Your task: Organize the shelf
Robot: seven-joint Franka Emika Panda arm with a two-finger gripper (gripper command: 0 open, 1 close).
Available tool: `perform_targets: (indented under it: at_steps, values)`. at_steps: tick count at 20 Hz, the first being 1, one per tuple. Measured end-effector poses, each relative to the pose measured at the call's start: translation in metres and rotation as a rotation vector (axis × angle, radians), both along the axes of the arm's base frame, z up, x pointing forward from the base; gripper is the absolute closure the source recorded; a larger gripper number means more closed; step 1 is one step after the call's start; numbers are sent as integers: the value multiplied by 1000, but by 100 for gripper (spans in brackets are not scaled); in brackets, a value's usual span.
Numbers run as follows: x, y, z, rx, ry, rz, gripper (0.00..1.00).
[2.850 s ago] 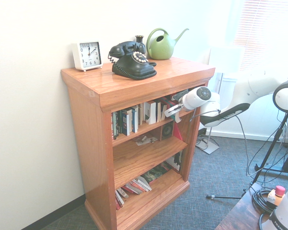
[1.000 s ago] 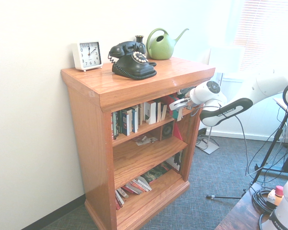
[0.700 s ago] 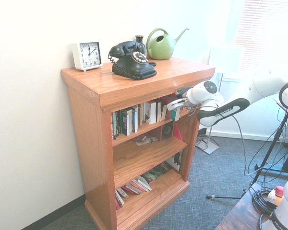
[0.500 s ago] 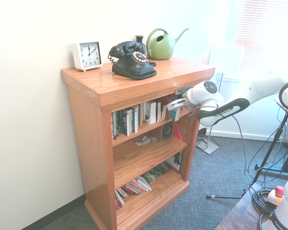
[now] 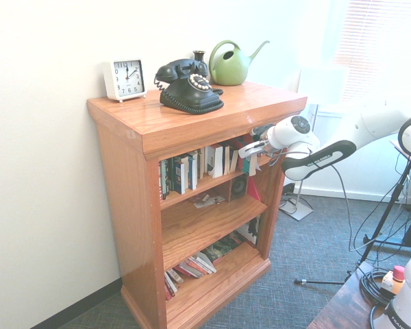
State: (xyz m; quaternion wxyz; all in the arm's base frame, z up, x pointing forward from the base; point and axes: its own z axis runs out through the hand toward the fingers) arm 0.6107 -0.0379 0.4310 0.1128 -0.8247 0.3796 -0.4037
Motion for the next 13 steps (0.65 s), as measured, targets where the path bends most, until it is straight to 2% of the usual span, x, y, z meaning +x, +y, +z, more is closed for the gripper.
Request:
perform_targets:
  at_steps: [6,13]
  values:
    - [-19,9,3,-10,-9,34,0]
    - [-79,10,9,-1,-26,46,0]
